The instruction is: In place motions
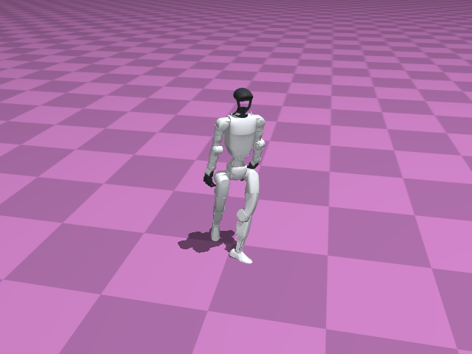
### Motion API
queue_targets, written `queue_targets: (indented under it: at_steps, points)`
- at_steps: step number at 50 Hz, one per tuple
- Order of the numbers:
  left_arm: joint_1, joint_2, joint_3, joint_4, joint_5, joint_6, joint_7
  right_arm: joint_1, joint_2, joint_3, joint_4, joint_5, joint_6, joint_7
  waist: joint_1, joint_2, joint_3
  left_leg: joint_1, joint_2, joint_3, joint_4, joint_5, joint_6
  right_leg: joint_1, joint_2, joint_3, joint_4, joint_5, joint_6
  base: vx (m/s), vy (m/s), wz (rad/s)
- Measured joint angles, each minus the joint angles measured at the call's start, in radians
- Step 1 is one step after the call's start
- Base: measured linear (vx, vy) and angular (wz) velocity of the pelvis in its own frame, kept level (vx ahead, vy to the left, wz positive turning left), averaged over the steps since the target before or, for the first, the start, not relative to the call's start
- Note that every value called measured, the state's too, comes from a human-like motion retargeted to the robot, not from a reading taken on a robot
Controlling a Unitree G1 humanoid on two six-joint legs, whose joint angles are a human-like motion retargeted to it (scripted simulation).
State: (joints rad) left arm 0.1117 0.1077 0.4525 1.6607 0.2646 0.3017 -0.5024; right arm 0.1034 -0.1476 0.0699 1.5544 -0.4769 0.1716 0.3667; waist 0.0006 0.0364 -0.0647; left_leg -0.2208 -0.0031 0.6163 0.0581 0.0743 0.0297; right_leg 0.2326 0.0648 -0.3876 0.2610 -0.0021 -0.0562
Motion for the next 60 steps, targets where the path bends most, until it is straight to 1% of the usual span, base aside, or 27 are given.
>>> queue_targets:
  at_steps: [3, 5, 6, 10, 13, 17, 22, 25, 26, 28, 30, 32, 33, 35, 37, 39, 40, 42, 43, 45, 48, 50, 52, 55, 58, 59, 60]
  points:
    - [-0.027, 0.003, 0.003, -0.025, -0.028, -0.013, 0.003, -0.015, 0.004, 0.014, -0.016, -0.023, -0.007, -0.014, -0.007, 0.045, 0.043, 0.095, 0.039, -0.054, -0.019, -0.039, 0.001, -0.028, -0.023, -0.068, 0.233, 0.150, -0.105, 0.54, 0.02, 0.71]
    - [-0.040, 0.012, -0.002, -0.048, -0.032, -0.015, 0.001, -0.026, 0.005, 0.027, -0.031, -0.037, -0.015, -0.012, -0.026, 0.070, 0.042, 0.130, 0.061, -0.081, -0.029, -0.057, -0.004, -0.112, -0.056, -0.086, 0.443, 0.098, -0.147, 0.69, 0.04, 0.86]
    - [-0.048, 0.019, -0.008, -0.057, -0.030, -0.014, 0.000, -0.030, 0.006, 0.029, -0.044, -0.044, -0.016, -0.007, -0.040, 0.075, 0.036, 0.141, 0.062, -0.088, -0.035, -0.063, -0.004, -0.169, -0.057, -0.063, 0.514, 0.064, -0.151, 0.48, -0.04, 1.05]
    - [-0.117, 0.039, -0.063, -0.075, -0.037, -0.010, 0.011, -0.033, 0.018, 0.002, -0.112, -0.026, -0.028, -0.003, -0.096, 0.084, 0.054, 0.189, 0.058, -0.141, -0.035, -0.092, 0.013, -0.331, 0.019, 0.042, 0.595, -0.002, -0.143, 0.46, -0.05, 1.64]
    - [-0.198, 0.047, -0.114, -0.074, -0.037, -0.014, 0.008, -0.032, 0.022, -0.015, -0.148, 0.050, -0.061, -0.013, -0.151, 0.071, 0.087, 0.222, 0.040, -0.209, -0.018, -0.113, 0.027, -0.411, 0.043, 0.100, 0.499, -0.027, -0.114, 0.36, -0.07, 2.18]
    - [-0.273, 0.045, -0.184, -0.101, -0.008, -0.020, -0.026, -0.035, 0.025, -0.032, -0.153, 0.097, -0.080, -0.007, -0.181, 0.017, 0.100, 0.271, -0.024, -0.277, -0.004, -0.154, 0.054, -0.493, 0.026, 0.180, 0.247, -0.016, -0.067, 0.53, -0.11, 1.81]
    - [-0.301, 0.026, -0.241, -0.114, 0.026, -0.042, -0.025, -0.031, 0.016, -0.036, -0.132, 0.049, -0.062, 0.005, -0.212, -0.072, 0.115, 0.368, -0.138, -0.387, 0.026, -0.218, 0.109, -0.552, -0.051, 0.224, -0.124, 0.062, 0.077, 0.53, -0.16, 1.63]
    - [-0.291, 0.023, -0.241, -0.086, 0.040, -0.043, -0.032, -0.028, 0.012, -0.031, -0.120, -0.004, -0.053, -0.015, -0.204, -0.091, 0.119, 0.436, -0.162, -0.419, 0.032, -0.252, 0.134, -0.596, -0.060, 0.206, -0.256, 0.063, 0.185, 0.65, -0.22, 0.71]
    - [-0.281, 0.026, -0.234, -0.071, 0.045, -0.040, -0.034, -0.027, 0.012, -0.028, -0.116, -0.020, -0.049, -0.024, -0.199, -0.091, 0.115, 0.454, -0.164, -0.419, 0.034, -0.260, 0.141, -0.603, -0.058, 0.212, -0.267, 0.056, 0.190, 0.66, -0.24, 0.40]
    - [-0.258, 0.032, -0.218, -0.034, 0.053, -0.033, -0.034, -0.024, 0.011, -0.027, -0.108, -0.048, -0.042, -0.039, -0.207, -0.097, 0.101, 0.486, -0.174, -0.429, 0.044, -0.270, 0.157, -0.609, -0.064, 0.212, -0.249, 0.061, 0.178, 0.63, -0.23, 0.63]
    - [-0.228, 0.037, -0.199, 0.007, 0.052, -0.022, -0.026, -0.019, 0.012, -0.033, -0.101, -0.070, -0.036, -0.048, -0.235, -0.095, 0.088, 0.509, -0.171, -0.447, 0.068, -0.260, 0.178, -0.599, -0.057, 0.242, -0.205, 0.085, 0.089, 0.74, -0.31, 0.97]
    - [-0.186, 0.041, -0.184, 0.039, 0.045, -0.003, -0.022, -0.008, 0.011, -0.043, -0.090, -0.078, -0.032, -0.049, -0.263, -0.095, 0.069, 0.531, -0.170, -0.453, 0.107, -0.214, 0.201, -0.568, -0.082, 0.235, -0.192, 0.161, 0.064, 0.83, -0.34, 0.86]
    - [-0.156, 0.041, -0.172, 0.039, 0.047, 0.014, -0.024, -0.003, 0.009, -0.050, -0.079, -0.078, -0.030, -0.049, -0.271, -0.095, 0.055, 0.537, -0.170, -0.448, 0.130, -0.173, 0.209, -0.555, -0.087, 0.272, -0.175, 0.180, 0.060, 0.79, -0.27, 0.63]
    - [-0.092, 0.033, -0.150, 0.039, 0.054, 0.038, -0.020, 0.014, 0.005, -0.072, -0.051, -0.062, -0.026, -0.054, -0.276, -0.088, 0.028, 0.531, -0.148, -0.404, 0.218, -0.046, 0.225, -0.522, -0.104, 0.279, -0.139, 0.139, 0.066, 0.86, -0.26, 0.49]
    - [-0.044, 0.023, -0.142, 0.039, 0.039, 0.039, -0.006, 0.019, -0.002, -0.104, -0.011, -0.033, -0.016, -0.051, -0.248, -0.090, 0.014, 0.471, -0.090, -0.303, 0.395, 0.103, 0.226, -0.477, -0.118, 0.286, -0.126, 0.083, 0.067, 0.71, -0.22, 0.04]
    - [-0.025, 0.031, -0.131, 0.039, 0.016, 0.029, -0.002, 0.014, -0.001, -0.120, 0.012, 0.007, 0.002, -0.035, -0.212, -0.101, 0.038, 0.398, 0.003, -0.227, 0.634, 0.162, 0.232, -0.412, -0.115, 0.297, -0.120, 0.032, 0.064, 0.69, -0.37, -0.25]
    - [-0.023, 0.039, -0.122, 0.039, 0.009, 0.024, -0.006, 0.008, -0.001, -0.122, 0.020, 0.030, 0.012, -0.025, -0.203, -0.102, 0.056, 0.357, 0.052, -0.216, 0.759, 0.161, 0.232, -0.374, -0.101, 0.290, -0.123, 0.010, 0.054, 0.64, -0.43, -0.22]
    - [-0.031, 0.051, -0.103, 0.036, 0.019, 0.015, -0.019, -0.006, -0.006, -0.119, 0.029, 0.080, 0.018, -0.011, -0.169, -0.111, 0.090, 0.303, 0.140, -0.184, 0.928, -0.003, 0.232, -0.305, -0.065, 0.290, -0.120, -0.039, 0.020, 0.63, -0.42, -0.23]
    - [-0.032, 0.052, -0.098, 0.024, 0.024, 0.012, -0.022, -0.013, -0.009, -0.120, 0.028, 0.098, 0.016, -0.008, -0.159, -0.115, 0.105, 0.285, 0.188, -0.155, 0.972, -0.059, 0.232, -0.275, -0.059, 0.286, -0.120, -0.060, 0.011, 0.62, -0.35, -0.06]
    - [-0.040, 0.050, -0.088, -0.007, 0.020, -0.001, -0.020, -0.035, -0.014, -0.121, 0.015, 0.119, 0.009, -0.010, -0.134, -0.116, 0.129, 0.204, 0.227, -0.127, 1.024, -0.125, 0.232, -0.235, -0.057, 0.284, -0.132, -0.082, 0.004, 0.51, -0.17, -0.06]
    - [-0.039, 0.033, -0.084, -0.046, 0.003, -0.025, -0.004, -0.043, -0.019, -0.105, -0.028, 0.103, -0.009, -0.022, -0.097, -0.131, 0.106, 0.039, 0.107, -0.087, 0.873, -0.099, 0.231, -0.237, -0.127, 0.283, -0.161, -0.081, 0.040, 0.31, 0.20, 0.13]
    - [-0.034, 0.022, -0.081, -0.062, -0.003, -0.030, 0.001, -0.052, -0.026, -0.086, -0.056, 0.076, -0.017, -0.029, -0.077, -0.126, 0.084, -0.051, 0.042, -0.134, 0.687, -0.054, 0.142, -0.241, -0.132, 0.278, -0.164, -0.096, 0.047, 0.33, 0.07, 0.02]
    - [-0.030, 0.016, -0.077, -0.063, -0.010, -0.032, -0.002, -0.072, -0.031, -0.067, -0.075, 0.041, -0.018, -0.036, -0.051, -0.091, 0.088, -0.085, 0.035, -0.208, 0.467, -0.031, 0.031, -0.214, -0.086, 0.293, -0.172, -0.116, 0.044, 0.63, -0.08, -0.60]
    - [-0.029, 0.011, -0.057, -0.045, -0.013, -0.032, -0.006, -0.108, -0.036, -0.041, -0.092, -0.001, -0.019, -0.047, -0.021, -0.028, 0.108, -0.090, 0.081, -0.309, 0.137, -0.063, -0.111, -0.139, 0.002, 0.322, -0.191, -0.150, 0.034, 0.66, -0.05, -0.81]
    - [-0.009, 0.010, -0.034, -0.019, -0.001, -0.031, -0.005, -0.127, -0.034, -0.012, -0.096, -0.010, -0.026, -0.051, -0.015, -0.013, 0.106, -0.097, 0.111, -0.365, -0.015, -0.112, -0.247, -0.060, 0.019, 0.339, -0.197, -0.196, 0.035, 0.75, 0.01, -0.74]
    - [-0.001, 0.012, -0.028, -0.007, 0.007, -0.028, -0.007, -0.126, -0.031, -0.010, -0.096, -0.012, -0.025, -0.049, -0.020, -0.010, 0.098, -0.093, 0.118, -0.362, -0.011, -0.101, -0.251, -0.046, 0.021, 0.348, -0.185, -0.215, 0.032, 0.68, 0.05, -0.43]
    - [0.005, 0.015, -0.023, 0.006, 0.017, -0.025, -0.010, -0.124, -0.027, -0.011, -0.097, -0.014, -0.024, -0.046, -0.030, -0.007, 0.089, -0.087, 0.120, -0.356, 0.009, -0.081, -0.233, -0.038, 0.023, 0.355, -0.170, -0.235, 0.028, 0.80, 0.11, -0.26]
